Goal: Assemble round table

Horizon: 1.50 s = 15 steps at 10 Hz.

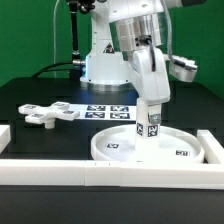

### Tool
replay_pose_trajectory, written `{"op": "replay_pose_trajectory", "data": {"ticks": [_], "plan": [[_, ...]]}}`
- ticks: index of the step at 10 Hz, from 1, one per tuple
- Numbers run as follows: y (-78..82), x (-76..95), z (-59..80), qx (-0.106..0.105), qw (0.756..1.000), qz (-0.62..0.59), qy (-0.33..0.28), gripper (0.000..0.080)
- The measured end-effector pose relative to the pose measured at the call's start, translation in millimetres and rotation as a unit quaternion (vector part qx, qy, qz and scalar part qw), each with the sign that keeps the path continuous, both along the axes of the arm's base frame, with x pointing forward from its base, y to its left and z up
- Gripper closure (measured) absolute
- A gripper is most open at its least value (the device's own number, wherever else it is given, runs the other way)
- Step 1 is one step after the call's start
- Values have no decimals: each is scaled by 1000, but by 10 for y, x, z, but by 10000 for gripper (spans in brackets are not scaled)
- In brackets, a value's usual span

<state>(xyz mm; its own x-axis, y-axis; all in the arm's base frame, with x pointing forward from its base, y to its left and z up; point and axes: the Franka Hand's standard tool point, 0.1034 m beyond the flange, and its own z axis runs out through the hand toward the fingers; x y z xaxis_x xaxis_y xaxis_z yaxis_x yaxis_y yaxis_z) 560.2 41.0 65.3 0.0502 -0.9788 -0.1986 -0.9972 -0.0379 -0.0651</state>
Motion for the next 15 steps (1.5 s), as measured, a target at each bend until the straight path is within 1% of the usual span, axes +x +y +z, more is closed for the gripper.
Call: {"op": "replay_pose_trajectory", "data": {"ticks": [1, 3, 4, 7, 8, 9, 10, 11, 12, 13, 15], "plan": [[20, 12, 56, 2, 1000, 22, -1, 158], [12, 32, 158, -1, 995, 95, -19, 151], [14, 24, 136, -3, 990, 137, -26, 151], [13, 19, 130, -9, 970, 238, -46, 150], [-1, 19, 127, -21, 942, 328, -61, 150], [-12, 19, 126, -30, 918, 390, -70, 150], [-16, 19, 126, -32, 903, 422, -76, 150], [-26, 22, 128, -41, 864, 494, -85, 150], [-26, 22, 128, -47, 832, 545, -90, 150], [0, 22, 130, -49, 820, 563, -91, 150], [-25, 21, 127, -51, 767, 631, -103, 150]]}}
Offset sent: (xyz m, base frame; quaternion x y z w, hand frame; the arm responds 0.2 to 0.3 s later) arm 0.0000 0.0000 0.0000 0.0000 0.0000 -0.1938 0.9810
